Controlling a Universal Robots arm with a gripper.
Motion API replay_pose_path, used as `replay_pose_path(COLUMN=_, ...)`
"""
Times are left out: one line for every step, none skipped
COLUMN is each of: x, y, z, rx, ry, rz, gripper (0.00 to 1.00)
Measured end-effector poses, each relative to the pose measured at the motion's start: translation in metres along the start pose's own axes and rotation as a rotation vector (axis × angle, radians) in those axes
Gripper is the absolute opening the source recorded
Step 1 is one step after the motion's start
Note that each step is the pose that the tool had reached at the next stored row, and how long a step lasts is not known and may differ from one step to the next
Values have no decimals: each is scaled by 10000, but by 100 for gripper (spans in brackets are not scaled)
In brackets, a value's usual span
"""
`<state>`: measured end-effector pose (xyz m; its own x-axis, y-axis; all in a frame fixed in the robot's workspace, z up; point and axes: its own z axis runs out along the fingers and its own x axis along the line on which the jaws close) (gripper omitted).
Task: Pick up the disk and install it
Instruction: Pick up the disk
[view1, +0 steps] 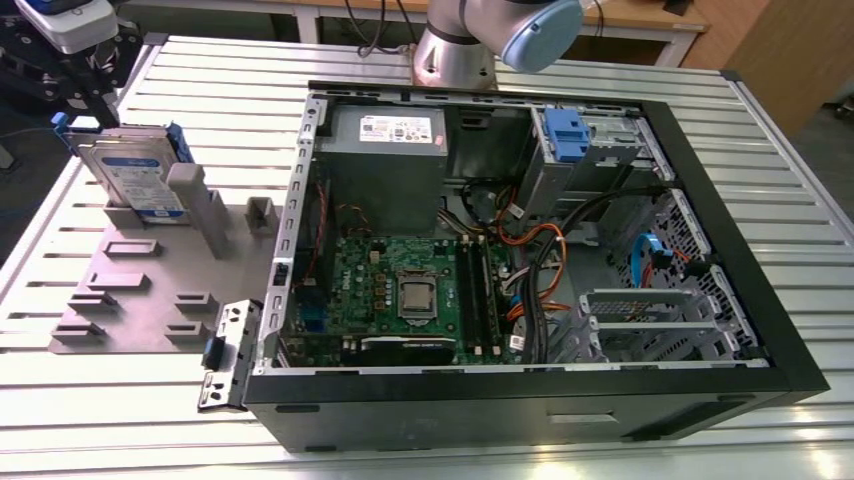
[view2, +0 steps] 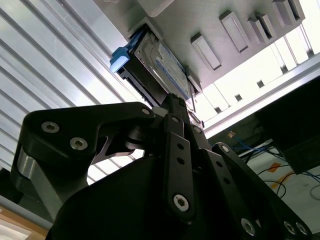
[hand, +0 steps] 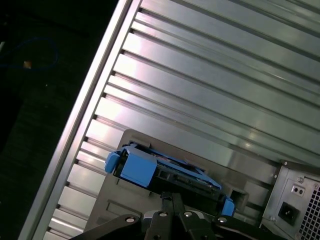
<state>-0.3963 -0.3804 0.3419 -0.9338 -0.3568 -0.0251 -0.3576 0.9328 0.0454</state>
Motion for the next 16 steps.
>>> replay_pose_path(x=0, y=0, z=0, rx=0, ry=1, rz=-9, gripper=11)
replay_pose_path(x=0, y=0, z=0, rx=0, ry=2, rz=-18, gripper=11)
replay_pose_path(x=0, y=0, z=0, rx=-1, ry=2, rz=-26, gripper=11)
replay_pose_path(x=0, y=0, z=0, rx=0, ry=2, rz=-34, gripper=11)
replay_pose_path(x=0, y=0, z=0, rx=-1, ry=3, rz=-42, gripper=11)
replay_pose_path(x=0, y=0, z=0, rx=-1, ry=3, rz=-51, gripper=11)
replay_pose_path(x=0, y=0, z=0, rx=-2, ry=4, rz=-59, gripper=11)
replay_pose_path(x=0, y=0, z=0, rx=-1, ry=4, rz=-68, gripper=11)
replay_pose_path(x=0, y=0, z=0, rx=-2, ry=4, rz=-76, gripper=11)
replay_pose_path(x=0, y=0, z=0, rx=-2, ry=4, rz=-85, gripper=11)
replay_pose_path(x=0, y=0, z=0, rx=-2, ry=5, rz=-93, gripper=11)
replay_pose_path(x=0, y=0, z=0, rx=-2, ry=5, rz=-102, gripper=11)
replay_pose_path(x=0, y=0, z=0, rx=-3, ry=6, rz=-110, gripper=11)
replay_pose_path(x=0, y=0, z=0, rx=-2, ry=6, rz=-118, gripper=11)
replay_pose_path(x=0, y=0, z=0, rx=-3, ry=6, rz=-128, gripper=11)
replay_pose_path(x=0, y=0, z=0, rx=-3, ry=7, rz=-136, gripper=11)
